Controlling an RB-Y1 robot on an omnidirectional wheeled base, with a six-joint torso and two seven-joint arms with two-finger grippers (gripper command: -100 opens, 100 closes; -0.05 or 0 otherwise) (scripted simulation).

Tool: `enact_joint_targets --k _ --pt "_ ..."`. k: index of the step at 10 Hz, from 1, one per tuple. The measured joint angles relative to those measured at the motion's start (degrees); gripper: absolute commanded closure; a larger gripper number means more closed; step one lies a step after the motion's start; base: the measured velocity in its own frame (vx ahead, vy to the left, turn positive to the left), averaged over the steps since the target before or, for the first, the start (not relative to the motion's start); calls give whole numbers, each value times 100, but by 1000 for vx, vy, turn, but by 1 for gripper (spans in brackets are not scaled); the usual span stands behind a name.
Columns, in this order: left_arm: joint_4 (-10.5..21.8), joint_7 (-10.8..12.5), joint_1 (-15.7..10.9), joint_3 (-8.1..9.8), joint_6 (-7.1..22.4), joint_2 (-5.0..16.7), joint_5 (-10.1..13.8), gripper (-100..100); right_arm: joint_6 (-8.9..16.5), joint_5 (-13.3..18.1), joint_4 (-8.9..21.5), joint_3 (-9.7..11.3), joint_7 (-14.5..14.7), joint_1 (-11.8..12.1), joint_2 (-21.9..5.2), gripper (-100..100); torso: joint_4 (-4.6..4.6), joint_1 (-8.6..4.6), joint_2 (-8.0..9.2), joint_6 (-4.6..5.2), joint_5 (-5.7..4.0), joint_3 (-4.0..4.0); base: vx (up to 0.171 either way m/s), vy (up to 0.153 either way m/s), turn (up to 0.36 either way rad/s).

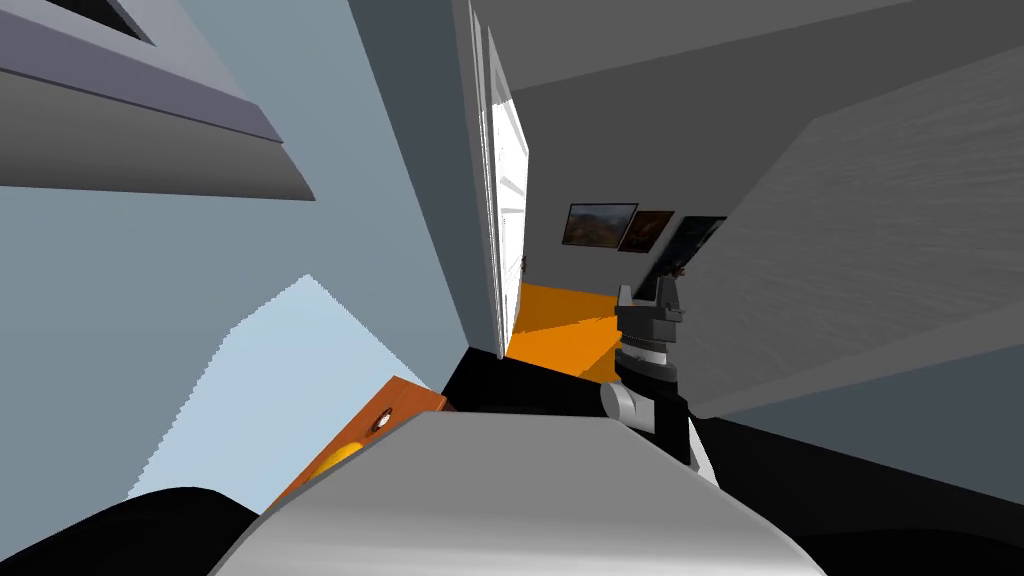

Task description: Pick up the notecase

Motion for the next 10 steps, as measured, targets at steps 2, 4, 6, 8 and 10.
enact_joint_targets --k 2,4,6,8,10 --pt "132 31 47 20 191 59 238 -100 0 0 0 0 0 1 0 0 0 0 3 -4 1 1 25 37 -196" --pt "348 -25 129 43 421 110 611 -100 0 0 0 -1 0 1 0 0 0 9 3 -4 2 1 25 57 -185" --pt "462 82 138 64 707 144 811 -100 0 0 0 -1 0 1 0 0 0 9 0 -4 3 0 29 49 -167" --pt "633 10 146 45 896 90 1076 -100 0 0 0 -1 0 1 0 0 0 8 1 -6 3 0 18 43 -91" --pt "641 1 146 44 915 87 1090 -100 0 0 0 -1 0 1 0 0 1 -10 8 -8 -1 4 0 22 13"
